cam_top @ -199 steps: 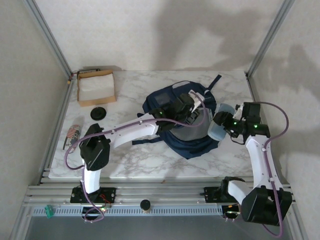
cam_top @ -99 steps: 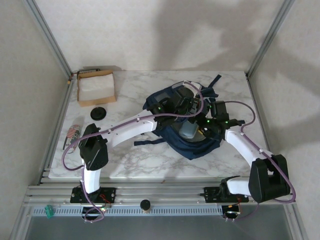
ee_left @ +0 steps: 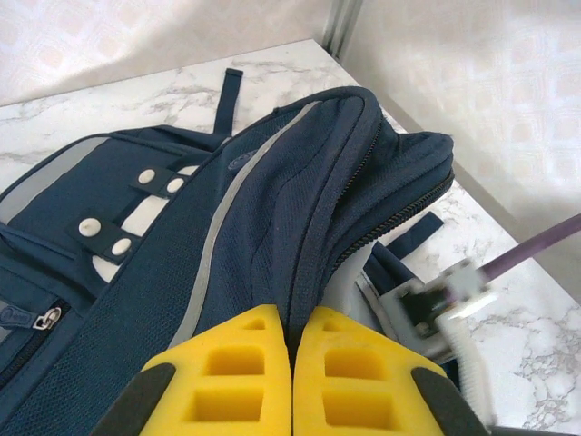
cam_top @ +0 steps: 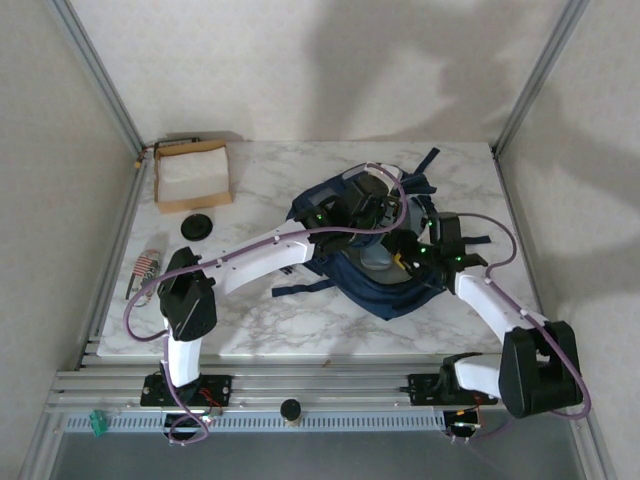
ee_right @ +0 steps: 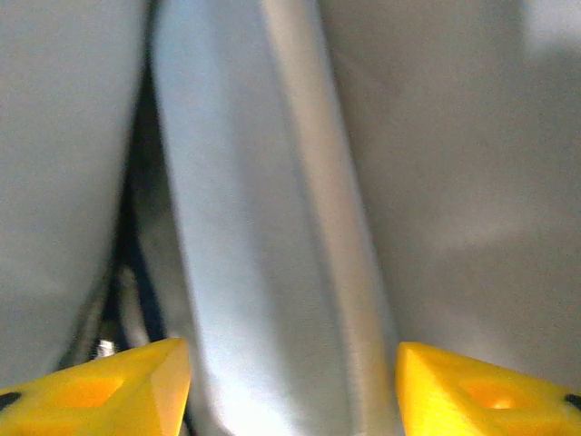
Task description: Pack the student bag
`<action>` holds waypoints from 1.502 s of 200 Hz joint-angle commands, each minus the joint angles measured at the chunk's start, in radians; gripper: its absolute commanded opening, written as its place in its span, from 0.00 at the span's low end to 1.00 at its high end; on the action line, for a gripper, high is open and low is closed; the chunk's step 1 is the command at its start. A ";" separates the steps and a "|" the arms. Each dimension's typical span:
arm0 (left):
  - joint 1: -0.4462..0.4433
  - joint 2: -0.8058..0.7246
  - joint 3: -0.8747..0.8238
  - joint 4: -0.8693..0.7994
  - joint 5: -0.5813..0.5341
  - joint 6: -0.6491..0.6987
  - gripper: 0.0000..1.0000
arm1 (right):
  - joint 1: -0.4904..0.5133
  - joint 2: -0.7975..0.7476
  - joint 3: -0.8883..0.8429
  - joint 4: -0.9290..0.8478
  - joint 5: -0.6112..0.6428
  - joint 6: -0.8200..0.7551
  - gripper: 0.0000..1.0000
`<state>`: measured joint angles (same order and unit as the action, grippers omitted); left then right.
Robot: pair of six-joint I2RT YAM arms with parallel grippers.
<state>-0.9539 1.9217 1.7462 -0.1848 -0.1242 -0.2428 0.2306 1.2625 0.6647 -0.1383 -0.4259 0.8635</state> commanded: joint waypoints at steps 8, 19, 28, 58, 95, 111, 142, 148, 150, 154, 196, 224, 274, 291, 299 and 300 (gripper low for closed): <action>-0.011 -0.009 0.079 0.070 0.017 -0.044 0.00 | 0.022 0.108 0.008 0.104 -0.079 -0.010 0.52; -0.014 -0.011 0.081 0.066 0.014 -0.049 0.00 | 0.046 0.153 0.045 0.121 -0.069 -0.018 0.51; -0.018 -0.008 0.083 0.062 0.010 -0.053 0.00 | 0.057 0.183 0.062 0.161 -0.080 -0.001 0.46; -0.038 0.012 0.115 0.033 0.004 -0.107 0.00 | 0.062 0.227 0.042 0.444 -0.025 0.166 0.21; -0.058 0.040 0.129 0.033 0.003 -0.171 0.00 | 0.136 0.310 0.076 0.721 0.052 0.254 0.25; -0.056 0.055 0.140 0.019 -0.044 -0.197 0.00 | 0.123 0.310 0.051 0.797 0.034 0.254 0.28; -0.036 0.081 0.164 0.030 -0.041 -0.208 0.00 | 0.055 0.122 -0.027 0.592 0.057 0.160 0.44; -0.030 0.097 0.181 0.025 -0.022 -0.216 0.00 | 0.045 0.078 -0.023 0.498 0.065 0.122 0.45; -0.030 0.102 0.185 0.023 -0.017 -0.218 0.00 | 0.043 0.069 -0.023 0.461 0.072 0.110 0.46; -0.027 0.112 0.195 0.020 -0.008 -0.225 0.00 | 0.036 0.031 -0.024 0.397 0.087 0.090 0.47; -0.026 0.215 0.279 0.027 0.052 -0.295 0.00 | -0.161 -0.371 -0.033 -0.060 0.223 -0.057 0.52; -0.042 0.308 0.374 0.037 0.098 -0.341 0.00 | -0.345 -0.357 0.090 -0.251 0.111 -0.156 0.53; 0.008 0.234 0.352 0.017 0.301 -0.337 0.37 | -0.331 -0.310 0.318 -0.411 0.114 -0.243 0.57; 0.036 0.080 0.184 0.073 0.301 -0.326 0.42 | -0.235 -0.271 0.365 -0.463 0.163 -0.264 0.57; 0.054 -0.001 0.076 0.113 0.291 -0.328 0.44 | -0.176 -0.255 0.383 -0.487 0.208 -0.265 0.57; 0.057 -0.012 0.062 0.116 0.287 -0.329 0.44 | -0.167 -0.254 0.387 -0.491 0.214 -0.265 0.57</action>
<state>-0.9546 2.1635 1.9892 -0.1741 0.1211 -0.5732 -0.0597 0.9661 0.9962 -0.4923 -0.2718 0.6567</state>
